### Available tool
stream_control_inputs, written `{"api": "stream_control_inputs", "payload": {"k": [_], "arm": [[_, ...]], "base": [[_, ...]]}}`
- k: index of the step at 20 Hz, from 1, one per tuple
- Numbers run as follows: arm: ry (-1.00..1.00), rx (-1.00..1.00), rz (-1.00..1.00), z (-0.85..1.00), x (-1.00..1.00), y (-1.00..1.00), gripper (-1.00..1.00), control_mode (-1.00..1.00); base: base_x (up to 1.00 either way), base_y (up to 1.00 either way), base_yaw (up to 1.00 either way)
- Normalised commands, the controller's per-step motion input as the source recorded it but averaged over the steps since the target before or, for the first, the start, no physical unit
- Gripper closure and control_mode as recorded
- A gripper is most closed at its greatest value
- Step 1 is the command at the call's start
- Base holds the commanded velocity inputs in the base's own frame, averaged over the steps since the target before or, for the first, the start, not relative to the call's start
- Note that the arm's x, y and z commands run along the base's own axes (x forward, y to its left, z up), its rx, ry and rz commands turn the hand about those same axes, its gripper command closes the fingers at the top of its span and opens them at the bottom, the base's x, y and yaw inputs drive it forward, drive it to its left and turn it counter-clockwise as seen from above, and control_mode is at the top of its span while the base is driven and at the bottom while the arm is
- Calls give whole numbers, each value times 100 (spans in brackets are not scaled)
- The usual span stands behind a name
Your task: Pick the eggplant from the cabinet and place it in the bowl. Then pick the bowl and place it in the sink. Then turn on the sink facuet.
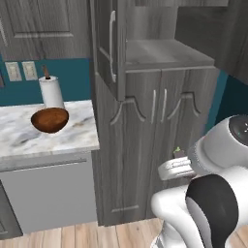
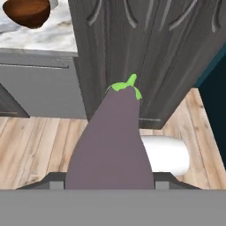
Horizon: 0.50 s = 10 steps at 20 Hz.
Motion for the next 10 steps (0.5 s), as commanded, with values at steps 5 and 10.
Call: {"api": "stream_control_inputs", "payload": {"k": [5,10], "arm": [[0,0,0,0,0,0,100,100],[0,0,0,0,0,0,100,100]], "base": [[6,100,0],[12,100,0]]}}
